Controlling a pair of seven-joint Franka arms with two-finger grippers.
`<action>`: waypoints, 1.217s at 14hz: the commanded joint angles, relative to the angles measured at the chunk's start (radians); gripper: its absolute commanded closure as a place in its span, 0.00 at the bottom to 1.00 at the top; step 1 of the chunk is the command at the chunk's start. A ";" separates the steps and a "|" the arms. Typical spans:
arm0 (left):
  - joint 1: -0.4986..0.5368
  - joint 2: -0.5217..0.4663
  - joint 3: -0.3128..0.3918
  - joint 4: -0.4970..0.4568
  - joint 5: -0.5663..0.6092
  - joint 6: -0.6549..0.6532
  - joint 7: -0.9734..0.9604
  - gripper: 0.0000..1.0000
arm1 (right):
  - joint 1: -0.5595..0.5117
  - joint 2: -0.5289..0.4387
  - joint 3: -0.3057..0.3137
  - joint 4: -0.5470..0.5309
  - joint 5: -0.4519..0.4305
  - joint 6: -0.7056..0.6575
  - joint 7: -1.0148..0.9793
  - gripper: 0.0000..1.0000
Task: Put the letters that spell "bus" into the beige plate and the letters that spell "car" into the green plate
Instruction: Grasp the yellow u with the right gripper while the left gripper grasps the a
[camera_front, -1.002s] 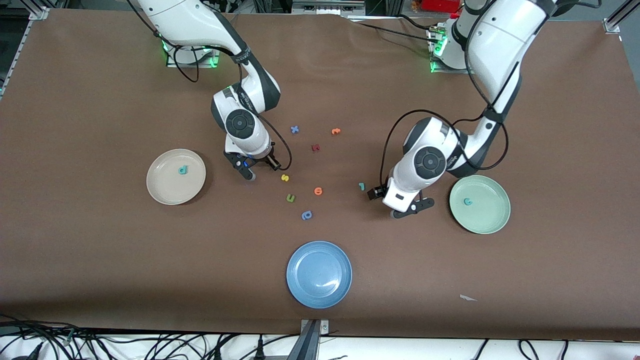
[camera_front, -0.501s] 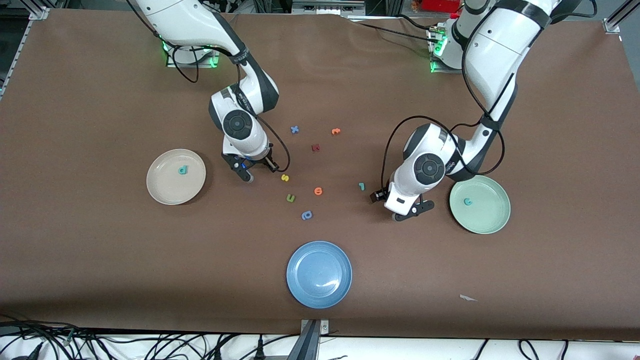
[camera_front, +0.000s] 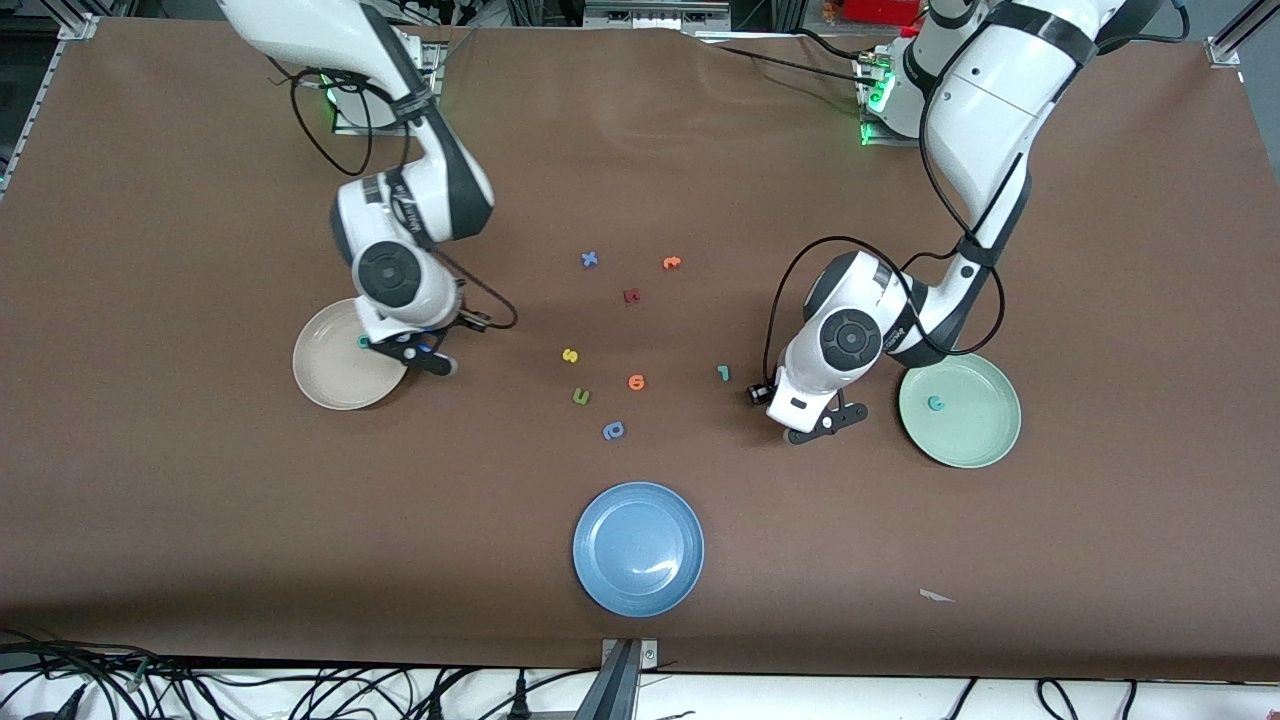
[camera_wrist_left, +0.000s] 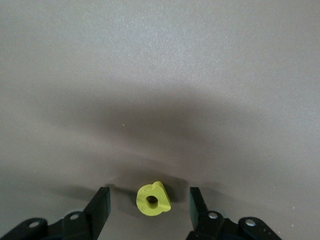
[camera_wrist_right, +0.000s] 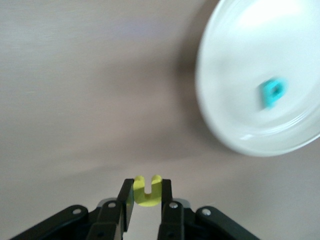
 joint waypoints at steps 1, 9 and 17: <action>-0.014 0.018 0.001 0.028 0.032 -0.002 -0.027 0.30 | 0.003 -0.014 -0.089 -0.031 0.001 -0.044 -0.214 0.88; -0.015 0.030 0.001 0.031 0.032 -0.002 -0.041 0.63 | -0.175 0.037 -0.163 -0.046 0.009 -0.038 -0.599 0.88; 0.003 -0.013 0.003 0.035 0.039 -0.014 -0.046 0.96 | -0.201 0.058 -0.148 0.006 0.009 -0.064 -0.632 0.88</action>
